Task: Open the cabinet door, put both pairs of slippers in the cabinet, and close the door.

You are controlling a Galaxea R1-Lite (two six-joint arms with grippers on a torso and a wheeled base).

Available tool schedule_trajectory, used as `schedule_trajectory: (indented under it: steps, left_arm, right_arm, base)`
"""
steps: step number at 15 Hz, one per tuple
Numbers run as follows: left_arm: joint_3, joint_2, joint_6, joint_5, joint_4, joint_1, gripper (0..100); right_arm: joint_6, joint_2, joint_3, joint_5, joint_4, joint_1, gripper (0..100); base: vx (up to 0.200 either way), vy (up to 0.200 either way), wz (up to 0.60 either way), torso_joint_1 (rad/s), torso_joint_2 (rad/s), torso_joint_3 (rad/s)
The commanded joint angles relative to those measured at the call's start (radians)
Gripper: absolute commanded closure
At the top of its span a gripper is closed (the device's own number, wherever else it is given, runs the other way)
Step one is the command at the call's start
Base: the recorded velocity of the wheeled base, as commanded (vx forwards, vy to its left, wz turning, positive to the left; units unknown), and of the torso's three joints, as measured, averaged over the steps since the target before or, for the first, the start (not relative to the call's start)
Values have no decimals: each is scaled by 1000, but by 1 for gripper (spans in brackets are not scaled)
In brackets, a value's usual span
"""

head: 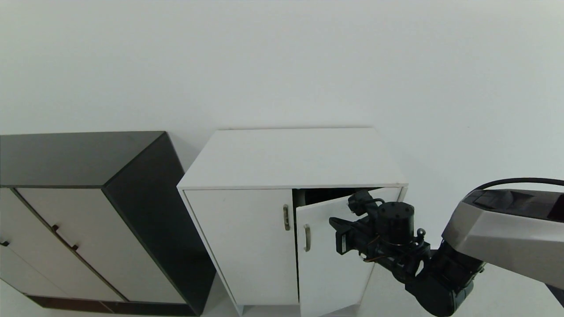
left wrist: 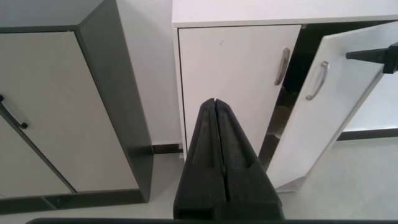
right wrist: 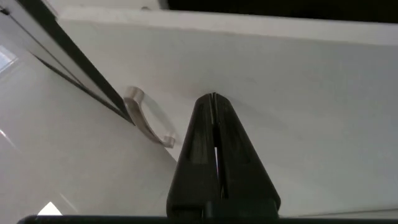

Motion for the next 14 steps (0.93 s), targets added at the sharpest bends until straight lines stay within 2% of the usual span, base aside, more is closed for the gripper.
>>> schedule_trajectory:
  steps: [1, 8, 14]
  left_arm:
    - [0, 0, 0, 0, 0, 0, 100]
    - [0, 0, 0, 0, 0, 0, 100]
    - [0, 0, 0, 0, 2, 0, 100]
  right_arm:
    - [0, 42, -50, 0, 7, -13, 100]
    - [1, 117, -139, 0, 13, -54, 100]
    - [6, 151, -160, 0, 10, -76, 100]
  base:
    - [0, 0, 0, 0, 0, 0]
    - [0, 0, 0, 0, 0, 0]
    - [0, 0, 0, 0, 0, 0]
